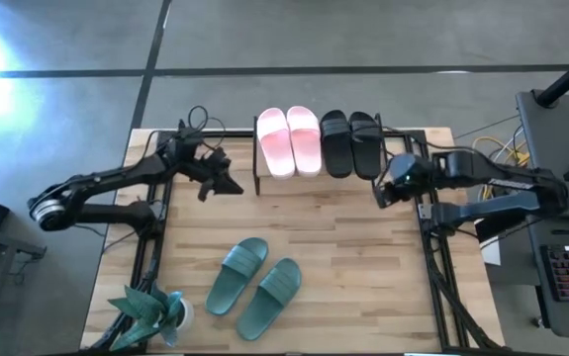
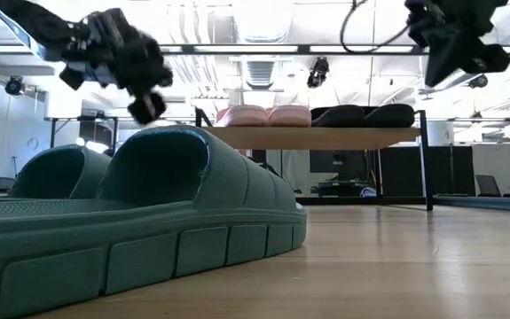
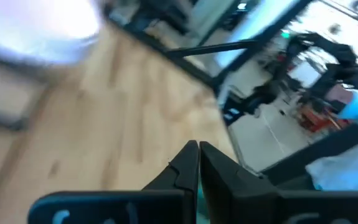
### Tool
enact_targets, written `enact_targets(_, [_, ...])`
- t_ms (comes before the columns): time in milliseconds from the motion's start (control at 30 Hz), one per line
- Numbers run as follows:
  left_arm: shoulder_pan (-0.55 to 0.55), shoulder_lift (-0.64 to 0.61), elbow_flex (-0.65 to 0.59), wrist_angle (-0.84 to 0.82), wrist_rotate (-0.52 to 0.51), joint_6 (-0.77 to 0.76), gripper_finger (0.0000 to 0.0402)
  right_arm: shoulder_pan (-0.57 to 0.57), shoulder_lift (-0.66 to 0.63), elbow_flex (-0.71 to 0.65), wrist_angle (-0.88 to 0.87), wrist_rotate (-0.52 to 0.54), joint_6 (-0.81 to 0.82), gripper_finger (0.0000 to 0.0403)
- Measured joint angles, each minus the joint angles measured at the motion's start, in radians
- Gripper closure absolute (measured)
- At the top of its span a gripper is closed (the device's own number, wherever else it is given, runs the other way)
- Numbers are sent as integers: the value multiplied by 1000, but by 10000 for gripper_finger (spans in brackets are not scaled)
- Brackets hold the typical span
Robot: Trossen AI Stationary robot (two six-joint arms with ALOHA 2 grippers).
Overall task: Pick and place slides into the shelf
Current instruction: Move the right green slipper to the center of the table
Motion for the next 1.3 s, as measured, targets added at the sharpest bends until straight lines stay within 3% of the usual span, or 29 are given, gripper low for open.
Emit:
enact_targets(133, [-70, -27, 0, 244, -3, -45, 402, 130, 56, -15, 122, 33, 59, 390])
enact_targets(267, [-80, -16, 2, 462, -34, -302, 402, 225, 150, -11, 221, 50, 163, 390])
enact_targets(567, [-97, -27, -1, 489, 194, -378, 402, 392, 364, 102, 263, 50, 364, 390])
enact_targets(700, [-139, -46, -7, 491, 207, -424, 402, 470, 457, 176, 264, 55, 351, 390])
enact_targets(967, [-306, -100, -79, 489, 3, -501, 402, 649, 596, 307, 266, 69, 385, 390])
enact_targets(1167, [-410, -151, -126, 489, -61, -568, 402, 809, 686, 399, 265, 198, 535, 390])
enact_targets(1300, [-448, -205, -145, 432, -110, -584, 402, 857, 760, 460, 273, 206, 569, 390])
